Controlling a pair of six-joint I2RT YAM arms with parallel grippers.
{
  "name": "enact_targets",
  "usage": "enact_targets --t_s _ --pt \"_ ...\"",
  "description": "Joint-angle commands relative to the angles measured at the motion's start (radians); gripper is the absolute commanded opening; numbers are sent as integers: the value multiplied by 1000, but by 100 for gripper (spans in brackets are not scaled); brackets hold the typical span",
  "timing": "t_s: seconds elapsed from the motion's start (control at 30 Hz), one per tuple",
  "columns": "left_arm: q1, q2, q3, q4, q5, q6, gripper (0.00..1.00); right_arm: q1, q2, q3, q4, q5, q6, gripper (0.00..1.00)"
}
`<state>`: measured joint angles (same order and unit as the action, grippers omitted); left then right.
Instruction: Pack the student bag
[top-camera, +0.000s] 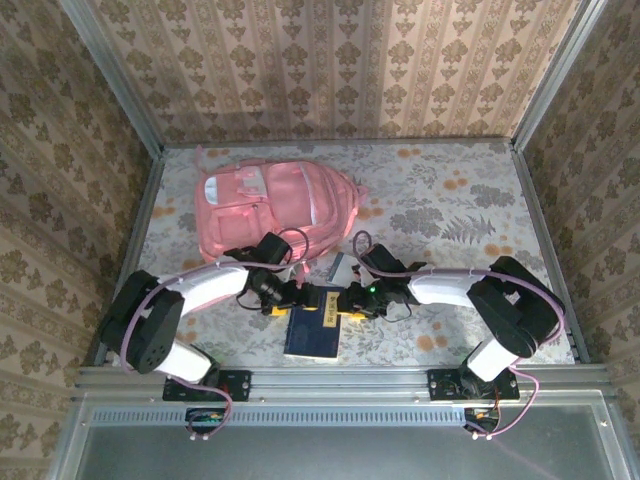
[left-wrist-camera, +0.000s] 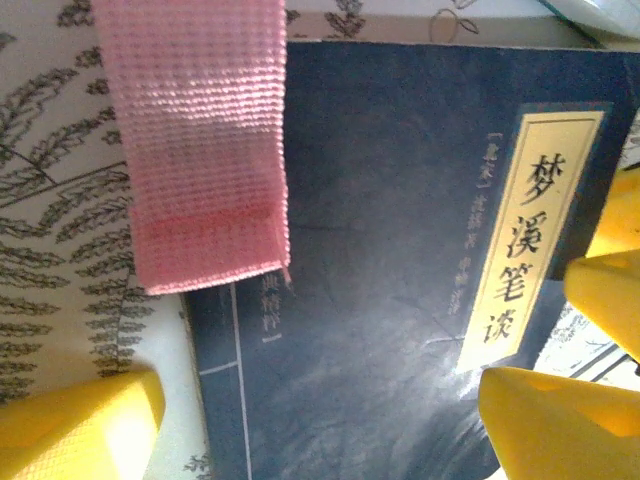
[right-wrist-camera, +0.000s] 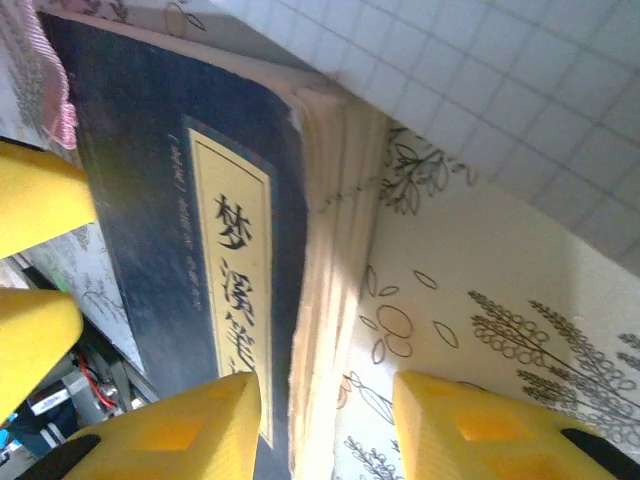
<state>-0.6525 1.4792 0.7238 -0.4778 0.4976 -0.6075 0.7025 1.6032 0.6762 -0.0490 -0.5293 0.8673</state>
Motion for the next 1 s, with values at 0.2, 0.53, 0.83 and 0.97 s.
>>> enact_targets --t_s 0.2,0.53,0.83,0.97 --pt "-10 48 16 80 90 -2 89 11 83 58 81 -57 33 42" --pt "-25 44 30 119 137 -11 88 10 64 60 121 -76 62 41" --pt "-28 17 39 97 123 -9 88 3 34 36 155 -80 85 39" --pt "-22 -17 46 59 88 1 88 -7 -8 21 143 -70 87 28"
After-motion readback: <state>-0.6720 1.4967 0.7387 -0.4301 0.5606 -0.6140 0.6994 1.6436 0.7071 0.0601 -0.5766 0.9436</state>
